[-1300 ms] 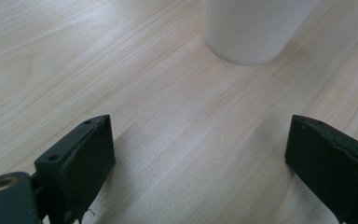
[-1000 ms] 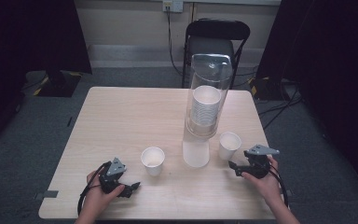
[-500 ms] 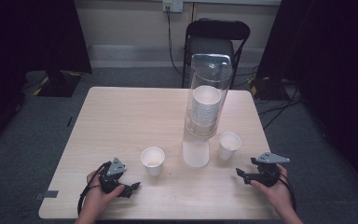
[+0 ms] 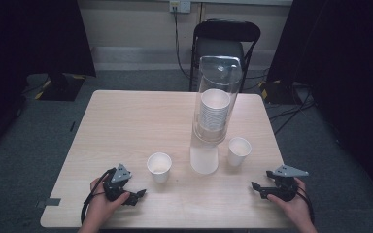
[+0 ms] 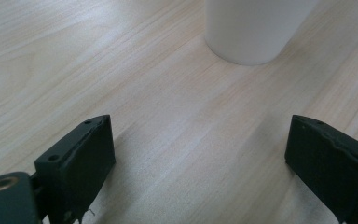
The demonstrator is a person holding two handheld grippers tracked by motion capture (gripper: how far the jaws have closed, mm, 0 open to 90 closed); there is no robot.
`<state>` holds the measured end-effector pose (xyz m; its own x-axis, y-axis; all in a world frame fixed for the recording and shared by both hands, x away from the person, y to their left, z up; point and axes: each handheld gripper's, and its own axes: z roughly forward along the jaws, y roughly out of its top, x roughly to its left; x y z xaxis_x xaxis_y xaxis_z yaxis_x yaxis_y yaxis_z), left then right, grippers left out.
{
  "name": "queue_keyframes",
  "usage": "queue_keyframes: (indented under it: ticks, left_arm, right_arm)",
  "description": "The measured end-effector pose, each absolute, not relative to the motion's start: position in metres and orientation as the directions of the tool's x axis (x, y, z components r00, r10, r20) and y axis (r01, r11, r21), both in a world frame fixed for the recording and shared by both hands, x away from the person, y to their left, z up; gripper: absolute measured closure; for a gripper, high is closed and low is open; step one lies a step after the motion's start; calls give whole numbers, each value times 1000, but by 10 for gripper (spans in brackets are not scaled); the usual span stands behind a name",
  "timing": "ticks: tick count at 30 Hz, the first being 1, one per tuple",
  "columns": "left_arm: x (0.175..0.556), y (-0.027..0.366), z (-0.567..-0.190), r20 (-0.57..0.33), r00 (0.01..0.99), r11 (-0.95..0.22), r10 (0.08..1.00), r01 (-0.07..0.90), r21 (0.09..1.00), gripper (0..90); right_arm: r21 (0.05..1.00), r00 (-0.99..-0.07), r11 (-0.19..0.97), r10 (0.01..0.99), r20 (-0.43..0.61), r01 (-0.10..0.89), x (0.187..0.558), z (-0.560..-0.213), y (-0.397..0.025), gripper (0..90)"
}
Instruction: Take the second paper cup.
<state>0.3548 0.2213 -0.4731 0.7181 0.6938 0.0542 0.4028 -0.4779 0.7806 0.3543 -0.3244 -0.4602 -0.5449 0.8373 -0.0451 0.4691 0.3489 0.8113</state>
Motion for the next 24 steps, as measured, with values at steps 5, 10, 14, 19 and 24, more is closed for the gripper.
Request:
queue_keyframes:
  ticks: [5, 10, 14, 19, 24]
  left_arm:
    - [355, 221, -473, 54, 718, -478, 694, 403, 781, 77]
    - [355, 221, -473, 53, 718, -477, 694, 403, 781, 77]
    - [355, 221, -473, 54, 718, -478, 694, 403, 781, 77]
    - [355, 221, -473, 54, 718, -477, 694, 403, 781, 77]
    - [355, 221, -473, 54, 718, -477, 694, 403, 781, 77]
  right_arm:
    - [807, -551, 353, 833, -41, 474, 351, -461, -331, 176]
    - [793, -574, 383, 817, -51, 474, 348, -462, -334, 176]
    - [791, -580, 389, 813, -53, 473, 345, -462, -336, 176]
    - [785, -596, 417, 800, -76, 459, 343, -462, -339, 169]
    - [781, -610, 433, 788, -84, 451, 343, -462, -339, 150]
